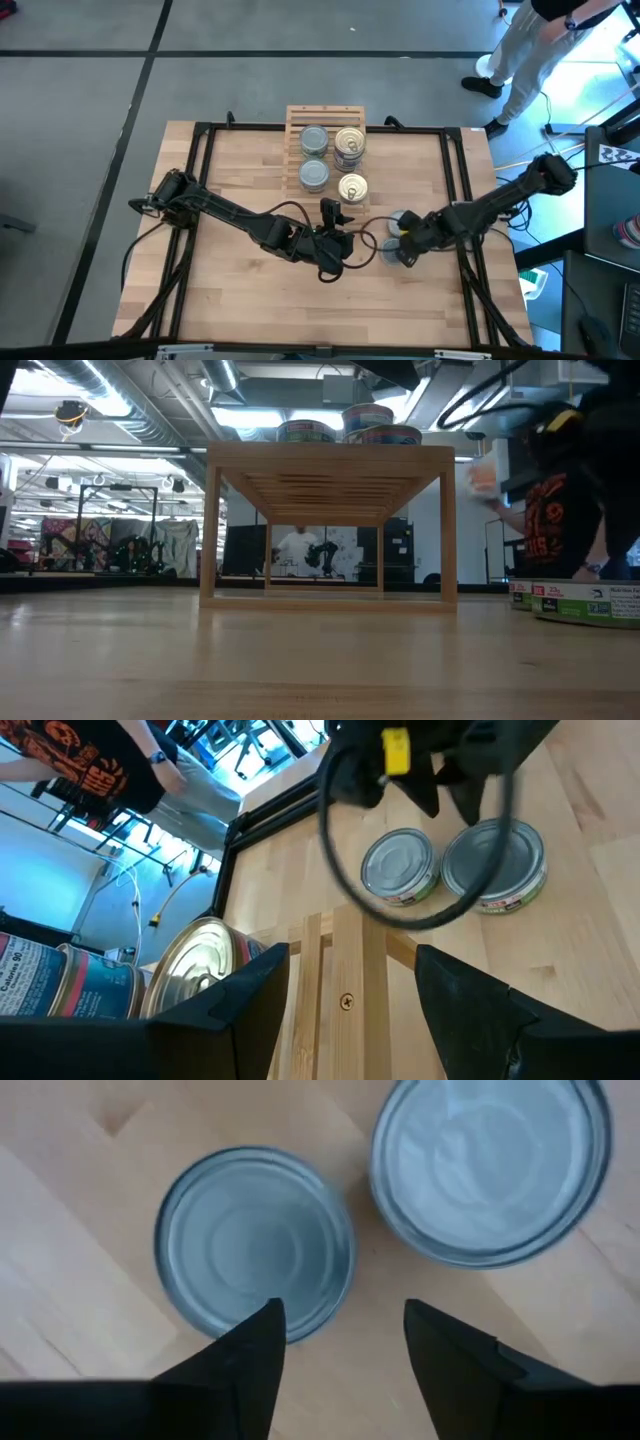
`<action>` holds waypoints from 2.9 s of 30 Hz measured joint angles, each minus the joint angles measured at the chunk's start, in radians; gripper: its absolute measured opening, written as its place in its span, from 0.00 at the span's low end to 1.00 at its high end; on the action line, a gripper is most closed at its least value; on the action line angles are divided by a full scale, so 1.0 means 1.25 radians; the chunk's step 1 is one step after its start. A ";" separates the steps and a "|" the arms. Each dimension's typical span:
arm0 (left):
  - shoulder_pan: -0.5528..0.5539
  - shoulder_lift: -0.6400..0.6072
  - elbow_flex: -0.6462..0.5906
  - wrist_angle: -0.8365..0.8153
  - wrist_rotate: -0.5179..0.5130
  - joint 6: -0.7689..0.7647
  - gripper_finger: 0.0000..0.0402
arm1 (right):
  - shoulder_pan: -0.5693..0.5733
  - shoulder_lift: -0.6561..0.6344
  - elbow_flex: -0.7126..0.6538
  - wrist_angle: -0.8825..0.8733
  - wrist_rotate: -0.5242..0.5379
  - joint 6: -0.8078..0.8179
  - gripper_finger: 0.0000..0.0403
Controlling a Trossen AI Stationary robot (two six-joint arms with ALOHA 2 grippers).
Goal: Stack canned seafood by type on shelf
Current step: Stack the green tuna can on top of the green tuna can on the shelf
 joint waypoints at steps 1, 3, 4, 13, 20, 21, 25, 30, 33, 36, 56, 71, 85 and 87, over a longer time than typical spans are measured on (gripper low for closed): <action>0.000 0.000 0.000 0.000 0.000 0.000 0.53 | -0.015 0.001 0.000 -0.001 -0.011 -0.001 0.50; 0.000 0.000 0.000 0.000 0.000 -0.001 0.53 | -0.044 0.002 0.000 0.001 -0.041 -0.023 0.48; 0.000 0.000 0.000 0.000 0.000 -0.001 0.53 | -0.058 0.002 0.000 0.003 -0.057 -0.039 0.48; 0.000 0.000 0.000 0.000 0.000 -0.005 0.53 | -0.138 0.002 0.000 0.001 -0.131 -0.102 0.45; 0.000 0.000 0.000 0.000 0.000 -0.005 0.53 | -0.136 0.012 -0.004 0.014 -0.139 -0.102 0.45; 0.000 0.000 0.000 0.000 0.000 -0.005 0.53 | -0.136 0.016 -0.011 0.027 -0.146 -0.101 0.45; 0.000 0.000 0.000 0.000 0.000 -0.012 0.53 | -0.136 0.025 -0.043 0.098 -0.179 -0.100 0.45; 0.000 0.000 0.000 -0.001 0.000 -0.013 0.53 | -0.136 0.026 -0.066 0.112 -0.178 -0.099 0.45; 0.000 0.000 0.000 -0.001 0.000 -0.013 0.53 | -0.136 0.026 -0.074 0.112 -0.179 -0.102 0.45; 0.000 0.000 0.000 -0.001 0.000 -0.014 0.53 | -0.136 0.025 -0.089 0.129 -0.183 -0.102 0.45; 0.000 0.000 0.000 -0.001 0.001 -0.014 0.53 | -0.136 0.026 -0.118 0.240 -0.235 -0.098 0.26; -0.039 0.000 0.000 0.034 0.001 0.024 0.53 | -0.136 0.026 -0.118 0.243 -0.229 -0.095 0.04; -0.059 0.076 0.001 0.140 0.141 0.078 0.53 | -0.135 0.043 -0.117 0.287 -0.236 -0.092 0.01; -0.059 0.101 0.001 0.165 0.143 0.118 0.53 | -0.136 0.056 -0.115 0.289 -0.241 -0.092 0.01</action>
